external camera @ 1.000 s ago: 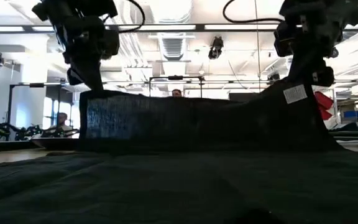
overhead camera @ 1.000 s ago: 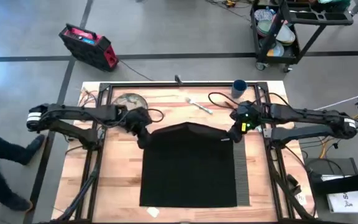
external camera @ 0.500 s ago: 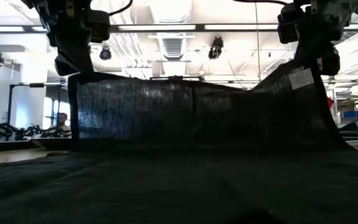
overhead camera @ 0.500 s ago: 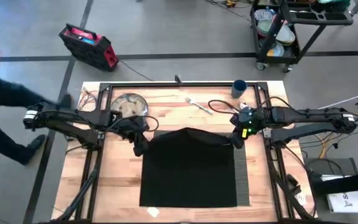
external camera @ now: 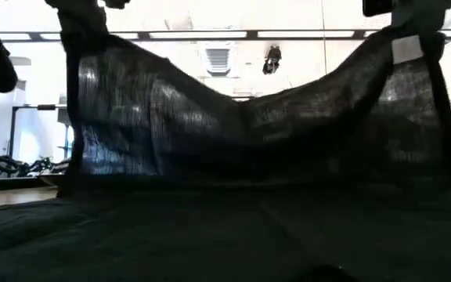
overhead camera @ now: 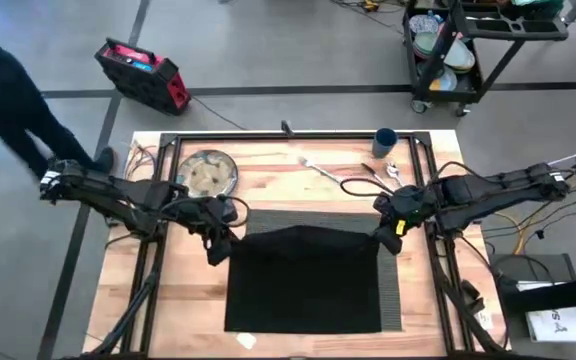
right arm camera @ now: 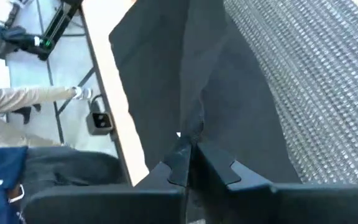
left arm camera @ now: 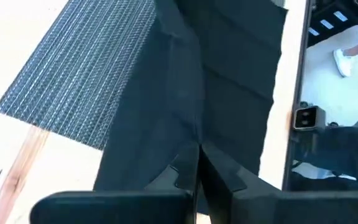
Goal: Set table place
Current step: Fold the black napkin
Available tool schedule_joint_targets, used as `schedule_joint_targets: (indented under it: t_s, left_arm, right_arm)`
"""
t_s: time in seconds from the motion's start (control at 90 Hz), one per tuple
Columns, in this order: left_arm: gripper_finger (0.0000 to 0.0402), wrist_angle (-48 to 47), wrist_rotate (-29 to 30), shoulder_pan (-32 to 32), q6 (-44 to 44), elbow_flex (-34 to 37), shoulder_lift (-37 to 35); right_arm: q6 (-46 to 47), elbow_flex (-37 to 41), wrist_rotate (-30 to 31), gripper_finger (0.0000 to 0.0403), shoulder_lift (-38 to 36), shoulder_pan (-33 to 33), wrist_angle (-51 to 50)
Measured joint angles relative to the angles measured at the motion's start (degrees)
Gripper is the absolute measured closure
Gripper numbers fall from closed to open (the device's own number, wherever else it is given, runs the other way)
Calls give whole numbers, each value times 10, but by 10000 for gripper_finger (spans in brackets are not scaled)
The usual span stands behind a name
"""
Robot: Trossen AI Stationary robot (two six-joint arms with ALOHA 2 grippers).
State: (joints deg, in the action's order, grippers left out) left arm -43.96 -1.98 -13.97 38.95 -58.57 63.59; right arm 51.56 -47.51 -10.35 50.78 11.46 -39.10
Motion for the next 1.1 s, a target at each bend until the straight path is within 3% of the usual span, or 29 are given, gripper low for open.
schedule_joint_targets:
  t_s: [0.678,0.944,1.1]
  left_arm:
    - [402,-1,-21,-70,58,8,0]
    - [402,-1,-22,-72,58,14,3]
    - [402,11,-53,-79,52,19,27]
  right_arm:
    - [106,0,45,403,5,131,21]
    - [109,0,40,403,55,152,45]
    - [109,0,39,403,92,169,46]
